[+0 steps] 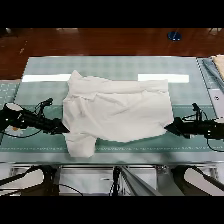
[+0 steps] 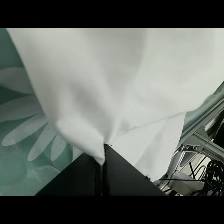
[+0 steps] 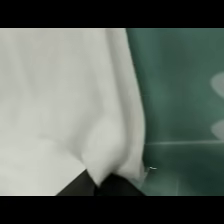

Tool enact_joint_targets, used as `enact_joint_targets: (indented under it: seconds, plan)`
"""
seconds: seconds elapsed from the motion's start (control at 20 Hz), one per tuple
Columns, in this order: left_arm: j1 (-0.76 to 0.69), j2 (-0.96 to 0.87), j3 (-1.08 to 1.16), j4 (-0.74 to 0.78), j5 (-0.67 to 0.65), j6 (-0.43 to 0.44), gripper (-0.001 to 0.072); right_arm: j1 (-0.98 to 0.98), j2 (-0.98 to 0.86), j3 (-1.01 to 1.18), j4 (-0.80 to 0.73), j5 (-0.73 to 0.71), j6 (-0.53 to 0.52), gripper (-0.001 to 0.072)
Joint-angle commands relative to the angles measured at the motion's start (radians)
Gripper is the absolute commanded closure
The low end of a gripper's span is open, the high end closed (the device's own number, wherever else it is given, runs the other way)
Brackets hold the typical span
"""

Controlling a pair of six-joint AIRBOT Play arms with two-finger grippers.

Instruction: Fold the shirts.

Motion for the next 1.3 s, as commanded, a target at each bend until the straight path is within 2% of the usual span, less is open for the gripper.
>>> enact_joint_targets:
  seconds: [0.0,0.05,0.15,0.3,0.4,0.5,0.6,0.75,0.85,0.95,1.05,1.15,1.25]
  plan:
    - [0.001,0.001,0.028,0.0,-0.017,0.0,0.0667,0.0,-0.038,-0.002,0.267,0.051,-0.12,0.0684]
    - [0.003,0.005,0.063,-0.001,-0.044,0.0,0.0667,0.0,-0.024,0.018,0.314,0.108,-0.164,0.0685]
    - [0.019,0.039,0.173,-0.027,-0.104,0.0,0.0668,0.0,0.032,0.079,0.365,0.221,-0.175,0.0685]
    - [0.074,0.145,0.408,-0.216,-0.151,-0.005,0.0668,0.0,0.164,0.237,0.446,0.341,-0.152,0.0685]
    - [0.109,0.223,0.581,-0.402,-0.134,-0.035,0.0668,0.0,0.265,0.382,0.519,0.33,-0.092,0.0685]
    - [0.128,0.292,0.745,-0.506,-0.088,-0.066,0.0668,0.0,0.343,0.542,0.569,0.285,-0.036,0.0685]
    - [0.138,0.348,0.922,-0.513,-0.048,-0.144,0.0668,0.0,0.397,0.72,0.574,0.227,0.028,0.0685]
    - [0.163,0.415,1.181,-0.512,-0.029,-0.187,0.0668,0.0,0.433,0.998,0.568,0.158,0.114,0.0686]
    - [0.19,0.455,1.336,-0.455,-0.007,-0.245,0.0668,0.0,0.431,1.198,0.485,0.122,0.219,0.0686]
    - [0.206,0.494,1.469,-0.28,-0.007,-0.335,0.0668,0.0,0.431,1.383,0.295,0.104,0.376,0.0686]
    - [0.2,0.558,1.529,-0.082,-0.019,-0.425,0.0668,0.0,0.431,1.549,0.087,0.151,0.474,0.0686]
    - [0.185,0.628,1.527,0.018,-0.082,-0.459,0.0669,0.0,0.431,1.674,-0.077,0.281,0.552,0.0686]
    - [0.171,0.667,1.528,0.072,-0.222,-0.459,0.0669,0.001,0.435,1.729,-0.14,0.489,0.584,0.0687]
